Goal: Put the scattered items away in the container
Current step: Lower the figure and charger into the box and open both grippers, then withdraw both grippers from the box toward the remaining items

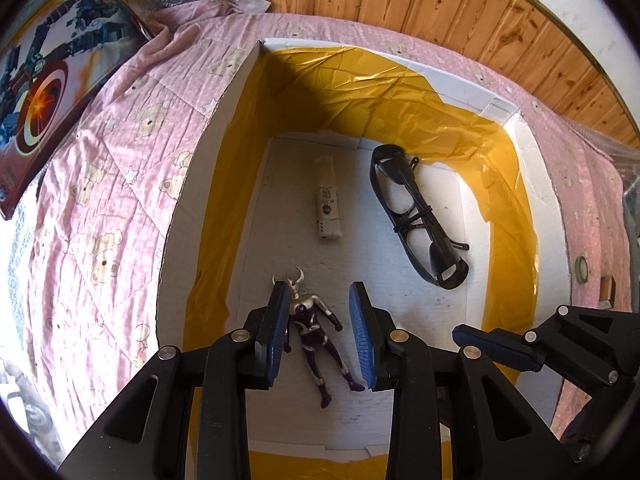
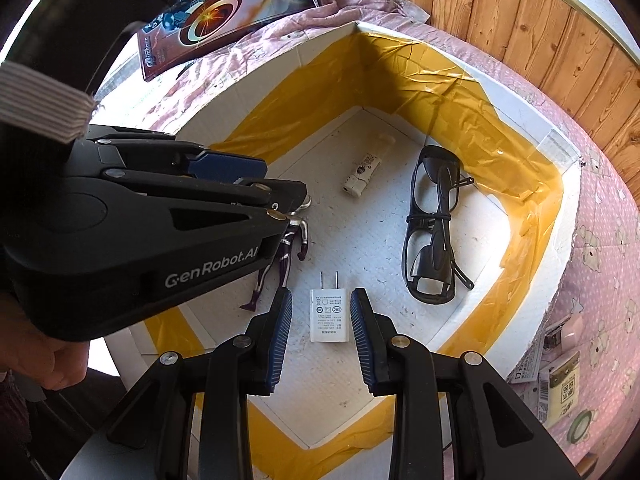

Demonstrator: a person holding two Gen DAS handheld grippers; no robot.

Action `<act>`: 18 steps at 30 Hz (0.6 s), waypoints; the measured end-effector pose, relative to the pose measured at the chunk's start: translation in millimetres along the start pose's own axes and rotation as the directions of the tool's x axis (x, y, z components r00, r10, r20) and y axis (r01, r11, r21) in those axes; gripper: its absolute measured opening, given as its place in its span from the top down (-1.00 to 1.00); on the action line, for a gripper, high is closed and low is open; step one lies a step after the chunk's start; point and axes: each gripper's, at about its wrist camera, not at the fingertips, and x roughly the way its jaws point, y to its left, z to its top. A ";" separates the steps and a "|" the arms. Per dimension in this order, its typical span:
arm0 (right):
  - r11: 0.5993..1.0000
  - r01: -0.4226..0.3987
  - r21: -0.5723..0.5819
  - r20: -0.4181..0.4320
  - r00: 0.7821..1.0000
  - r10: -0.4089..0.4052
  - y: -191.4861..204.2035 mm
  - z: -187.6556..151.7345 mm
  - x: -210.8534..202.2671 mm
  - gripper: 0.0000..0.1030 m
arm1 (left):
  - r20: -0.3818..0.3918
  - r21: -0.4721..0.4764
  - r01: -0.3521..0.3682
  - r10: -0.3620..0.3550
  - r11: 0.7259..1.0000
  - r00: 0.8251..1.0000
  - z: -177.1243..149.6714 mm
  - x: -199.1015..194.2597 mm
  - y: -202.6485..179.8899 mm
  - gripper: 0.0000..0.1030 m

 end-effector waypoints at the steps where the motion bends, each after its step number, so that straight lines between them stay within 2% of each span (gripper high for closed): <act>1: 1.000 0.000 0.003 0.007 1.000 0.000 0.0 -0.3 -2.2 0.37 | 0.006 -0.003 0.000 0.000 1.000 1.000 -0.2 -2.6 0.1 0.37; 5: 1.000 -0.010 0.005 0.076 0.997 0.009 1.5 -6.7 -22.3 0.37 | 0.065 -0.019 0.006 -0.004 1.000 0.998 -0.8 -23.9 -1.5 0.37; 8: 1.000 -0.006 -0.008 0.159 0.987 0.007 3.1 -14.7 -46.0 0.37 | 0.143 -0.025 0.001 0.003 1.000 0.990 -2.5 -45.5 -6.3 0.37; 14: 1.000 -0.020 -0.014 0.322 0.946 0.023 0.5 -36.9 -89.8 0.37 | 0.306 0.000 0.014 -0.014 1.000 0.952 -13.5 -88.5 -21.5 0.37; 18: 0.999 -0.021 -0.033 0.416 0.909 0.033 2.9 -57.2 -123.4 0.37 | 0.367 0.011 0.065 -0.064 0.998 0.928 -22.4 -108.4 -32.6 0.37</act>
